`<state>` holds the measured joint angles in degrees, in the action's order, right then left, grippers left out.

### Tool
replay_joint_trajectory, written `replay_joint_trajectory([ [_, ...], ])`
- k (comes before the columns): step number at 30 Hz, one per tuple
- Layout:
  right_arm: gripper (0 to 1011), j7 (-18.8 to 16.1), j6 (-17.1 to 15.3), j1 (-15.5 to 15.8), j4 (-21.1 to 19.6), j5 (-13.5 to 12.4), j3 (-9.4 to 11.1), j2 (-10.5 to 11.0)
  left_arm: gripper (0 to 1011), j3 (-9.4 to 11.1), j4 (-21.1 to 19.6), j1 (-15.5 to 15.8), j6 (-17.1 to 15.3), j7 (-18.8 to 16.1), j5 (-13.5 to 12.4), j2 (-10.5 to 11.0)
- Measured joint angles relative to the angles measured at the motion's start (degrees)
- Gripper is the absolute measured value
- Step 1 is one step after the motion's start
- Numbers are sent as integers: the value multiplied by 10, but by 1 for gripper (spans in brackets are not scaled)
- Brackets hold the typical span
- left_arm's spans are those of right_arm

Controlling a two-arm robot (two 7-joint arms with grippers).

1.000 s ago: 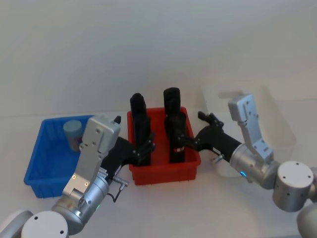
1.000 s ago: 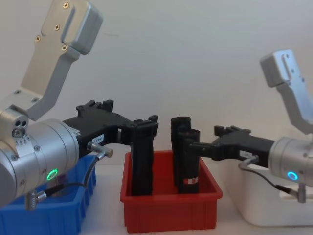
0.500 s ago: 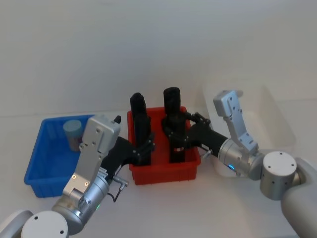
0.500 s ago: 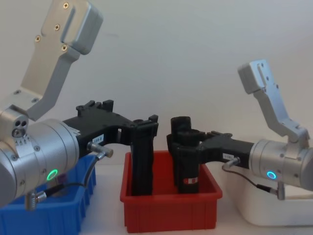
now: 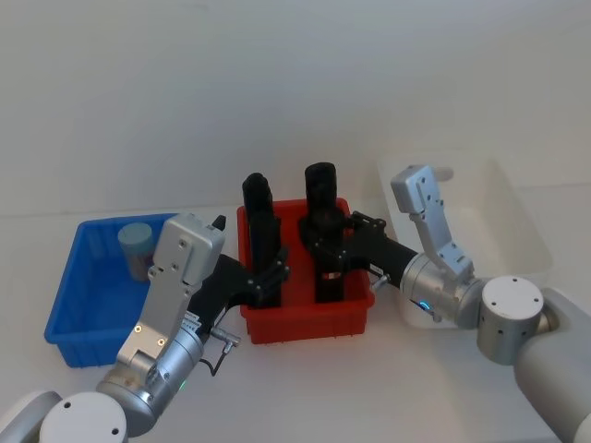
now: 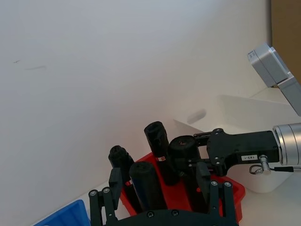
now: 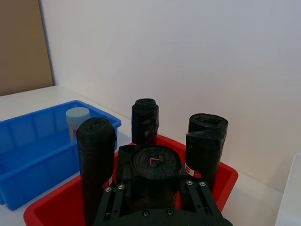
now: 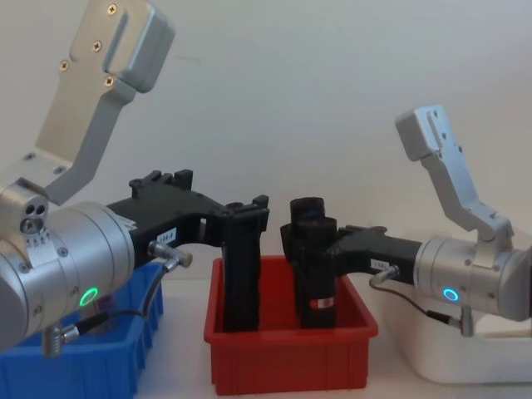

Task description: Pick the cotton swabs from the blue box and place them into the white box.

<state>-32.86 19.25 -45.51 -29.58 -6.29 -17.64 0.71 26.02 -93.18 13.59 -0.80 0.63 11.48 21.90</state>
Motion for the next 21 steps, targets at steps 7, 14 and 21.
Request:
replay_joint_trajectory([
  [7, 523, -1, -9, 19, -51, -11, 5, 7, 1000, 0, 0, 0, 0, 0, 0, 0],
  [14, 523, 9, -32, 57, -147, -26, 12, 22, 1000, 0, 0, 0, 0, 0, 0, 0],
  [21, 523, 43, -63, 97, -247, -35, 21, 40, 1000, 0, 0, 0, 0, 0, 0, 0],
])
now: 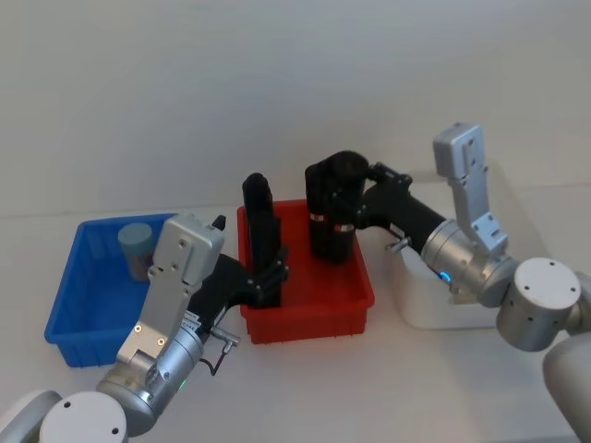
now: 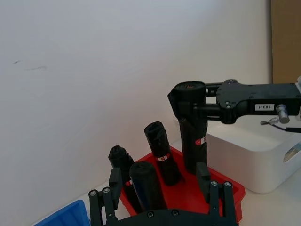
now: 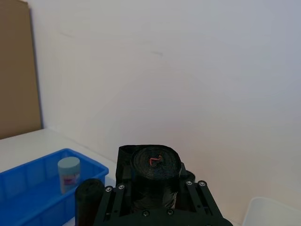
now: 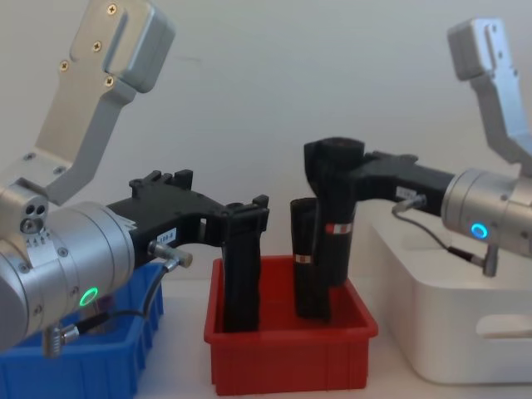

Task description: Pick the cotton swabs from the blue box and place them into the white box.

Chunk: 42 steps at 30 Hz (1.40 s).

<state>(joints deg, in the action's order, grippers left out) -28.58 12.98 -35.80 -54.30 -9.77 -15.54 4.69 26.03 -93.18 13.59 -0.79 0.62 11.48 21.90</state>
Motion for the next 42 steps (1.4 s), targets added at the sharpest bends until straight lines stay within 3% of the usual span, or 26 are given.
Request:
replay_joint_trajectory([
  [11, 523, 76, -58, 41, -105, 1, 14, 20, 999, 0, 0, 0, 0, 0, 0, 0],
  [25, 523, 168, -135, 76, -172, 7, 34, 42, 1000, 0, 0, 0, 0, 0, 0, 0],
  [33, 523, 194, -167, 93, -193, 7, 43, 52, 1000, 0, 0, 0, 0, 0, 0, 0],
  [42, 523, 198, -188, 107, -206, 2, 48, 60, 1000, 0, 0, 0, 0, 0, 0, 0],
])
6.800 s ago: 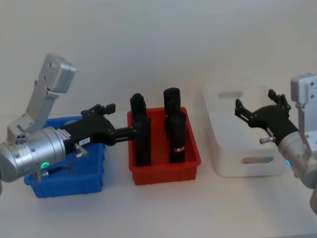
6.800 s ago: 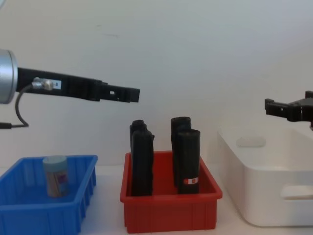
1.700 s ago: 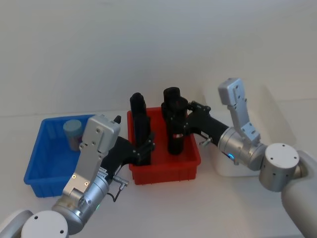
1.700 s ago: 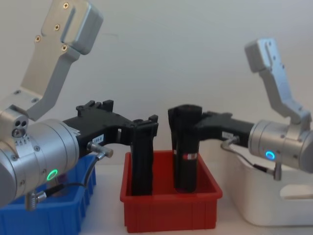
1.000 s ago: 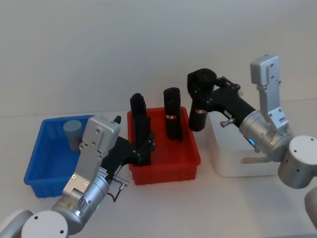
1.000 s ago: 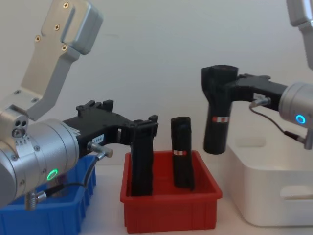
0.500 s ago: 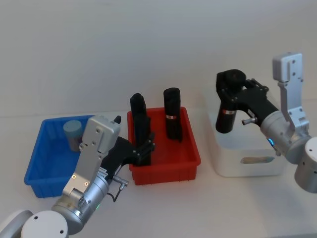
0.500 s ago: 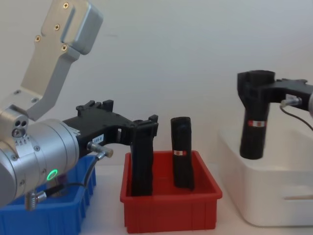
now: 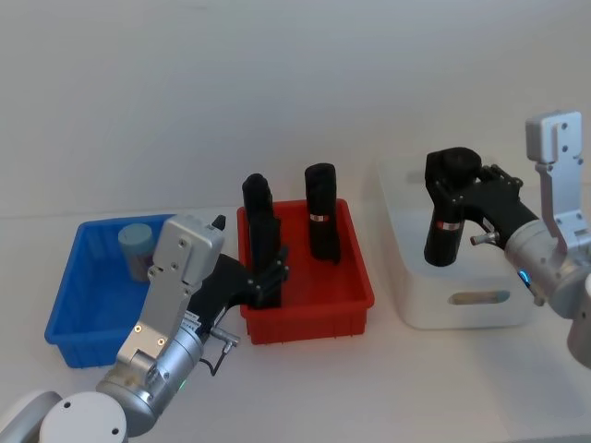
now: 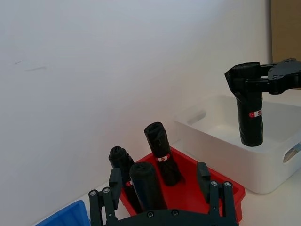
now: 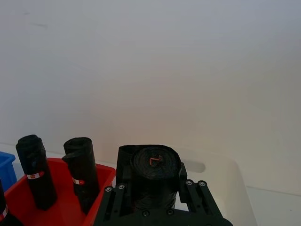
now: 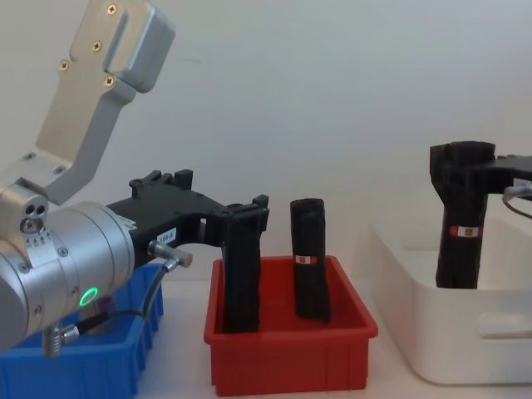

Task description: Pick the cotton swabs from the blue box and place them into the white box.

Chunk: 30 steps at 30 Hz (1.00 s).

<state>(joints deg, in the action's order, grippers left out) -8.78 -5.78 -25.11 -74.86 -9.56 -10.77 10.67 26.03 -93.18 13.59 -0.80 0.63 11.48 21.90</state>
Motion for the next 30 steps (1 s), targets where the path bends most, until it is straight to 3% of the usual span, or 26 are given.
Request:
replay_joint_trajectory([
  [3, 543, -2, -2, 2, -1, -1, 0, 1, 1000, 0, 0, 0, 0, 0, 0, 0],
  [19, 1001, -23, 5, 14, -7, -13, 2, 5, 999, 0, 0, 0, 0, 0, 0, 0],
  [30, 1002, -31, 12, 19, -12, -16, 2, 7, 1000, 0, 0, 0, 0, 0, 0, 0],
])
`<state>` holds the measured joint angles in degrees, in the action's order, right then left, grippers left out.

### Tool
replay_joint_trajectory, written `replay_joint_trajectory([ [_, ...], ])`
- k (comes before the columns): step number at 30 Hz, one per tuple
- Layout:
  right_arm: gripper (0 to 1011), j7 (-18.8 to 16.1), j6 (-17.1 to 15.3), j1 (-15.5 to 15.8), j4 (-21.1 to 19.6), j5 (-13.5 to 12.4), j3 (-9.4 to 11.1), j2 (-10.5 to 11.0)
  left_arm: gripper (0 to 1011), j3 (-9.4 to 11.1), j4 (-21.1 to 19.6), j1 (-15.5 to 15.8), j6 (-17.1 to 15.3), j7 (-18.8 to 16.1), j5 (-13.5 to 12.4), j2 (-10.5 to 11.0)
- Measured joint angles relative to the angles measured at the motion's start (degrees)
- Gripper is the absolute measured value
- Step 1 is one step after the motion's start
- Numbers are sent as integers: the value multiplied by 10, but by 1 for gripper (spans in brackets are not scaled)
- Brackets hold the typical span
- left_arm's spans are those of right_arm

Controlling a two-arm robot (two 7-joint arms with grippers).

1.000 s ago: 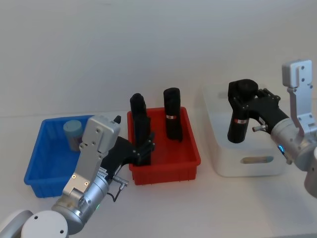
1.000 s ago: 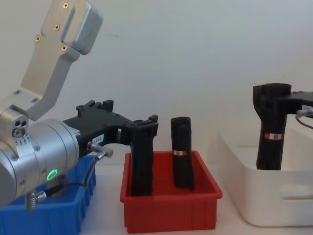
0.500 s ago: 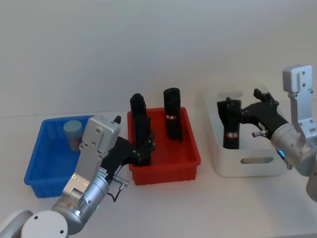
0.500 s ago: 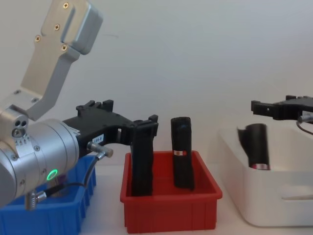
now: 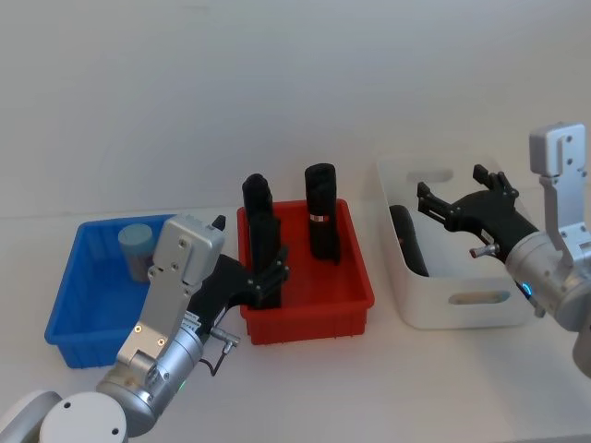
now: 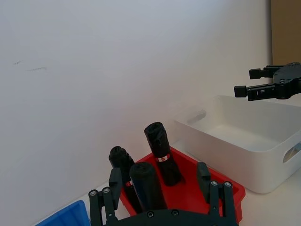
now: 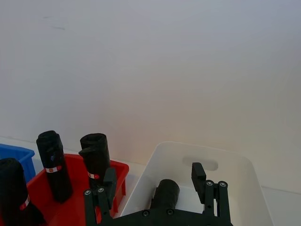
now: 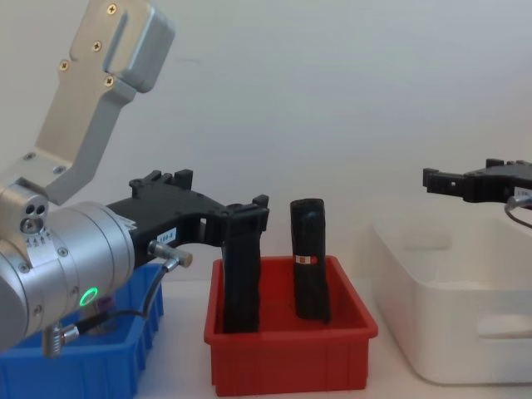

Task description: Pick the cotton swabs from the blue box and place them into the white box.

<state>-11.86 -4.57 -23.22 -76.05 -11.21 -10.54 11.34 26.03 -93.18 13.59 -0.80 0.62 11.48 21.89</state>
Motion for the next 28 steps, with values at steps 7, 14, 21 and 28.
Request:
replay_joint_trajectory([
  [7, 1002, -3, 3, 2, -2, -1, 0, 1, 1000, 0, 0, 0, 0, 0, 0, 0],
  [14, 1002, -4, 4, 3, -3, -2, 0, 1, 1000, 0, 0, 0, 0, 0, 0, 0],
  [21, 1002, -4, 4, 3, -3, -2, 0, 1, 1000, 0, 0, 0, 0, 0, 0, 0],
  [28, 1002, -5, 5, 3, -4, -3, 0, 1, 1000, 0, 0, 0, 0, 0, 0, 0],
])
